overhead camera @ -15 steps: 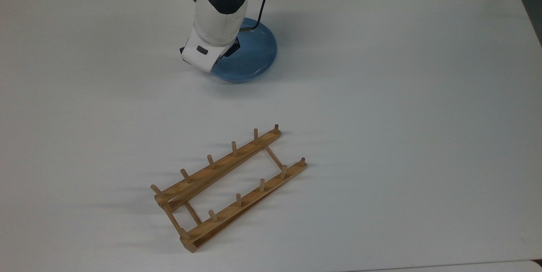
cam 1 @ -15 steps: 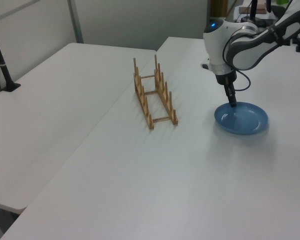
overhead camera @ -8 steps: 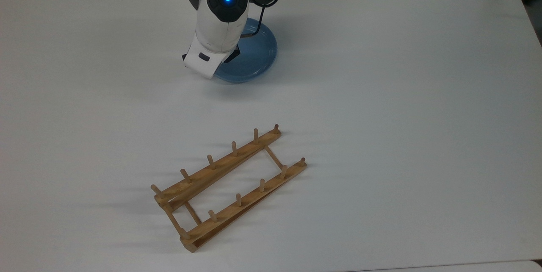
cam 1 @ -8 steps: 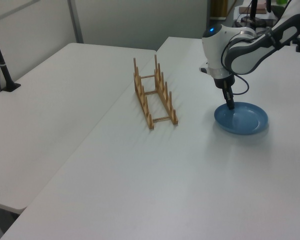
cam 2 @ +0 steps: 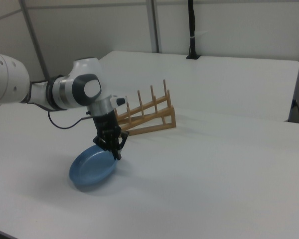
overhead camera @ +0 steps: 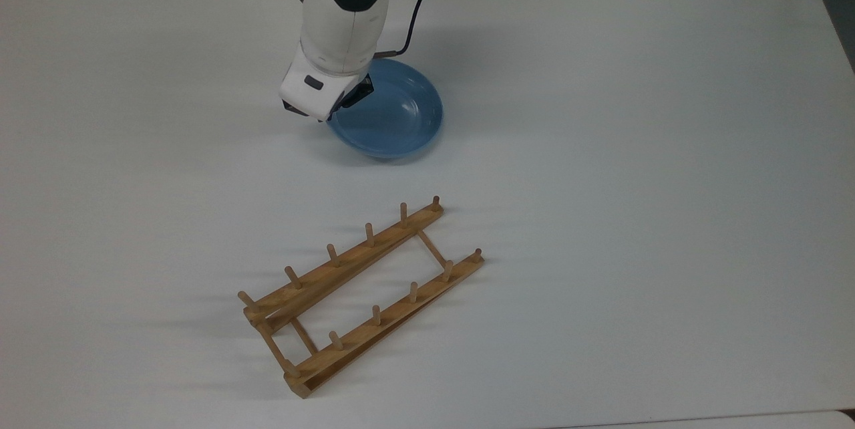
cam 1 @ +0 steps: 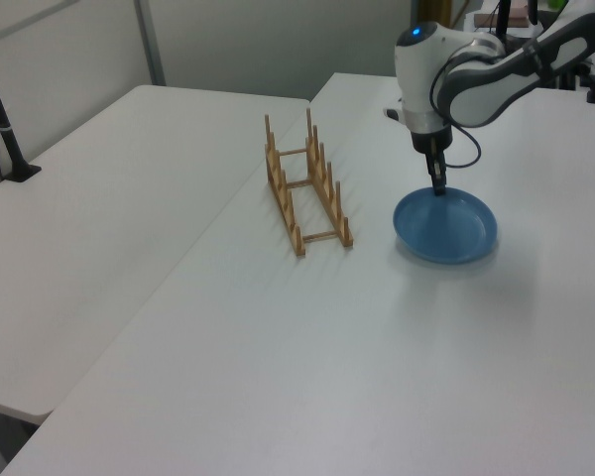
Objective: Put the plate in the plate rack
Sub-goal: 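Lift the plate by its rim and tilt it upright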
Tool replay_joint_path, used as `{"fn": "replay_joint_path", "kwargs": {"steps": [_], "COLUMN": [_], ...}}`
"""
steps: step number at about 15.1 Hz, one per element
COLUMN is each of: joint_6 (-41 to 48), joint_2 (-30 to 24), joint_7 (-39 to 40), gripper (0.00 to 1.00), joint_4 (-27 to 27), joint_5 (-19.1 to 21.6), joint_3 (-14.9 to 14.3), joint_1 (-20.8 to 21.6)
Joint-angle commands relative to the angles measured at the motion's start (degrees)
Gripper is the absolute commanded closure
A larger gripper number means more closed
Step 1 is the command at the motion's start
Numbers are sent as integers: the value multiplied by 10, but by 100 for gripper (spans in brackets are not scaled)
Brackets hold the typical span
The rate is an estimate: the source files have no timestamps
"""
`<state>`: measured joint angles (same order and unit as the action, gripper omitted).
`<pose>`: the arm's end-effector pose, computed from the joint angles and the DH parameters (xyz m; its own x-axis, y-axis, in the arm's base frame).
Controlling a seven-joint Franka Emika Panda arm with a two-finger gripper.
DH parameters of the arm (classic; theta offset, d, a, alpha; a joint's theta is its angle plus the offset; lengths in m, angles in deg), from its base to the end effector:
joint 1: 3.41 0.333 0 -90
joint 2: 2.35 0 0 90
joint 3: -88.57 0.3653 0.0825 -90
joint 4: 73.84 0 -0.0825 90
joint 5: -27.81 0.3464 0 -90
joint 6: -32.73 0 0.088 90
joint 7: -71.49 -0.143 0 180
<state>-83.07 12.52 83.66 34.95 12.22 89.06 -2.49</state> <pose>0.5774 -0.0104 0.3906 0.9203 0.3403 -0.1932 0.3748 -0.9085 0.1850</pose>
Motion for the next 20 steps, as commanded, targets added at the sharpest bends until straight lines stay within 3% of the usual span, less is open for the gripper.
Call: {"fn": "replay_joint_path", "kwargs": {"steps": [1,6,11,13,14,18,20], "joint_6": [46,96,75,45,26,-70,-114], "joint_2": [-16,-17,-14,-17,-17,-6,3], "joint_7": [-14,-74,-241,-287,-306,-403,-439], "gripper": [100,100,100,100,100,100,100], "joint_4": [-52,-175,-268,-275,-275,-269,-256], "joint_5": [13,65,61,54,42,-92,-137], "joint_3": [1,4,4,3,2,4,3], "joint_1": [8,26,30,32,37,56,62]}}
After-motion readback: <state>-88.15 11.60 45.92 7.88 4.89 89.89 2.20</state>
